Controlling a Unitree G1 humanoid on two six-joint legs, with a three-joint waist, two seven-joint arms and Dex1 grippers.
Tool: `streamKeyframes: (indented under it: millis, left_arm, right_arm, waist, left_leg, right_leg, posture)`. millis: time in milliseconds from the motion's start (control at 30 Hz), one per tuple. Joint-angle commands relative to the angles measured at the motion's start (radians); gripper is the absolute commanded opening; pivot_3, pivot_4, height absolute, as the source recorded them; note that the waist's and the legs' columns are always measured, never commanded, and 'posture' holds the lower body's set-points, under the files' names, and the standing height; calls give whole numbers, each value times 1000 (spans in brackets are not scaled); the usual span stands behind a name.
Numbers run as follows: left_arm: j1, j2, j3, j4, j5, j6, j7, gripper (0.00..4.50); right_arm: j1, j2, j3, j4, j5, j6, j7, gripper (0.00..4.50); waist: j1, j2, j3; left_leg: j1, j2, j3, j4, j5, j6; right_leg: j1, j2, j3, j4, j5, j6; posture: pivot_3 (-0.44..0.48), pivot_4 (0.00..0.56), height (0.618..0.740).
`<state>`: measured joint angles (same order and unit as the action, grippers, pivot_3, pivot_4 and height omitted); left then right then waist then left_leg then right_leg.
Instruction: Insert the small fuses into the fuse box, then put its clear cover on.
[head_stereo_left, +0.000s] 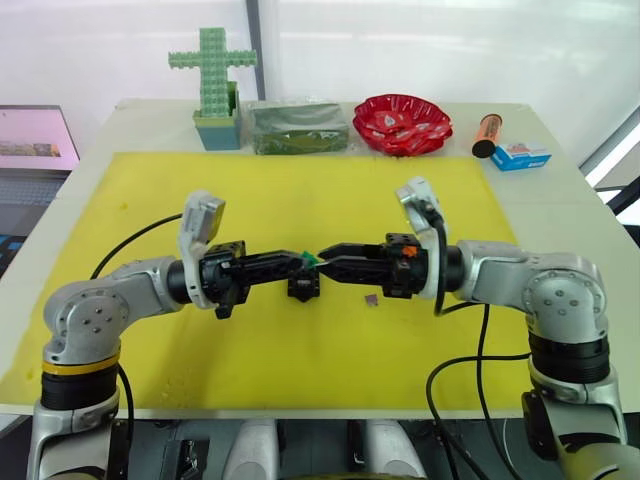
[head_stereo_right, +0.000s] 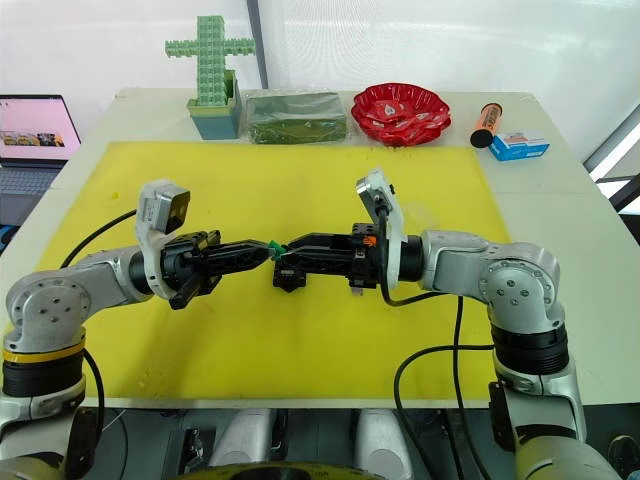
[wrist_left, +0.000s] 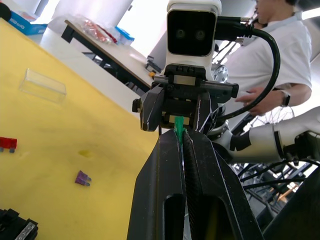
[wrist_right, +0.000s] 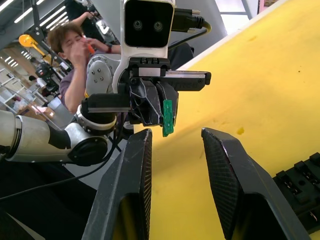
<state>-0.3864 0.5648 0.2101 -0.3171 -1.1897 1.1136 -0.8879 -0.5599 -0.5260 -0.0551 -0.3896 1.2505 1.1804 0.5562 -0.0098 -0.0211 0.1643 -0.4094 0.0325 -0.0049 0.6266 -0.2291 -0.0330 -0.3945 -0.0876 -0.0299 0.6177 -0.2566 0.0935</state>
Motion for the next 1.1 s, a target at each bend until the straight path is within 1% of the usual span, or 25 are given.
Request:
streamKeyframes:
  millis: [33, 300, 333, 367, 400, 500, 900, 1000, 1100]
  left_arm:
    - [-11, 1, 7, -9, -32, -19, 6, 0]
    - [-7, 9, 2, -17, -38, -23, 11, 0]
    - [-8, 8, 3, -15, -39, -23, 14, 0]
    - [-8, 7, 4, -13, -40, -23, 15, 0]
    - [-8, 9, 3, -14, -40, -24, 14, 0]
    - [-5, 12, 3, -16, -43, -23, 12, 0]
    - [3, 27, -3, -21, -41, -21, 1, 0]
    - [17, 51, -14, -29, -18, -25, -13, 734]
    - [55, 90, -19, -42, 27, -58, -41, 1743]
  right_arm:
    - [-27, 14, -7, -22, 37, -11, -11, 1628]
    - [-45, 27, -2, -23, 66, -12, -49, 1628]
    - [-46, 27, -1, -23, 67, -12, -50, 1364]
    - [-46, 26, -1, -22, 68, -11, -51, 1274]
    - [-45, 26, -1, -21, 71, -11, -52, 1080]
    - [-41, 27, 1, -21, 77, -12, -53, 48]
    - [-15, 9, 0, -23, 73, -17, -25, 17]
    - [-15, 3, 2, -22, 67, -18, -17, 0]
    - [-14, -15, 9, -20, 38, -26, 3, 0]
  waist:
    - [0, 0, 0]
    - [0, 0, 0]
    - [0, 0, 0]
    - [0, 0, 0]
    - [0, 0, 0]
    - [0, 0, 0]
    - [0, 0, 0]
    - [-1, 0, 0]
    - [-1, 0, 0]
  left_leg:
    - [0, 0, 0, 0, 0, 0]
    - [0, 0, 0, 0, 0, 0]
    - [0, 0, 0, 0, 0, 0]
    - [0, 0, 0, 0, 0, 0]
    - [0, 0, 0, 0, 0, 0]
    - [0, 0, 0, 0, 0, 0]
    - [0, 0, 0, 0, 0, 0]
    - [0, 0, 0, -1, 0, 0]
    - [0, 0, 0, -2, 0, 0]
  right_leg:
    - [0, 0, 0, 0, 0, 0]
    - [0, 0, 0, 0, 0, 0]
    - [0, 0, 0, 0, 0, 0]
    - [0, 0, 0, 0, 0, 0]
    - [0, 0, 0, 0, 0, 0]
    - [0, 0, 0, 0, 0, 0]
    - [0, 0, 0, -1, 0, 0]
    - [-1, 0, 0, -1, 0, 0]
    - [-1, 0, 0, -1, 0, 0]
  posture:
    - [0, 150, 740]
    - [0, 150, 740]
    - [0, 150, 740]
    - [0, 150, 740]
    - [0, 150, 740]
    - [0, 150, 740]
    - [0, 150, 740]
    - [0, 150, 740]
    - [0, 150, 740]
